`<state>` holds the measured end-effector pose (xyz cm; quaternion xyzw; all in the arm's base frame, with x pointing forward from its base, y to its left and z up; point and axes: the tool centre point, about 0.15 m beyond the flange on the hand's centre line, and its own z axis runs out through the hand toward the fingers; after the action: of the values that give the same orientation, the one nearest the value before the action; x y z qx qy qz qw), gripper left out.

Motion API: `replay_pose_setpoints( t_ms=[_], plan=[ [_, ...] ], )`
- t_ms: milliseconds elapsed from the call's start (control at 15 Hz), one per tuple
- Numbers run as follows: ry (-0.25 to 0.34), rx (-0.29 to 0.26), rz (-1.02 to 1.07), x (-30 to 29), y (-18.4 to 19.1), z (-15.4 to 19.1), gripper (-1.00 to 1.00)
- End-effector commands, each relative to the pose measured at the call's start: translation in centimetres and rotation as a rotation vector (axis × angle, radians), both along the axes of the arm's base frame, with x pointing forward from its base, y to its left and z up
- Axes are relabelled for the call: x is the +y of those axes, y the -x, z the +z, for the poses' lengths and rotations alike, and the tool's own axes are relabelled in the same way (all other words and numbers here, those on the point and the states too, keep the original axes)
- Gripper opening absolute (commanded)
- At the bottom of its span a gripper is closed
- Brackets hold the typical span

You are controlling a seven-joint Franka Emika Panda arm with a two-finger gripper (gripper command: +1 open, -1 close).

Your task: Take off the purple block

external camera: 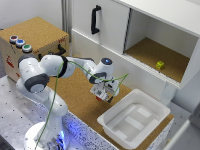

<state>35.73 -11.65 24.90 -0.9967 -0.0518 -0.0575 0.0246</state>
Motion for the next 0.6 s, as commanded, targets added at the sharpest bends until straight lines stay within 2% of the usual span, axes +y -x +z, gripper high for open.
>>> replay_pose_setpoints(
  t_ms=[0, 67, 200, 533],
  plan=[
    [-0.076, 0.046, 0.048, 6.5, -1.2, 1.3, -1.00],
    [-0.109, 0.031, 0.071, 7.7, -1.3, 2.6, -1.00],
    [-0.114, -0.012, 0.109, 9.1, -1.2, 4.7, -1.00],
    [-0.054, 0.004, 0.031, 5.3, -1.9, 4.7, -1.00]
  ],
)
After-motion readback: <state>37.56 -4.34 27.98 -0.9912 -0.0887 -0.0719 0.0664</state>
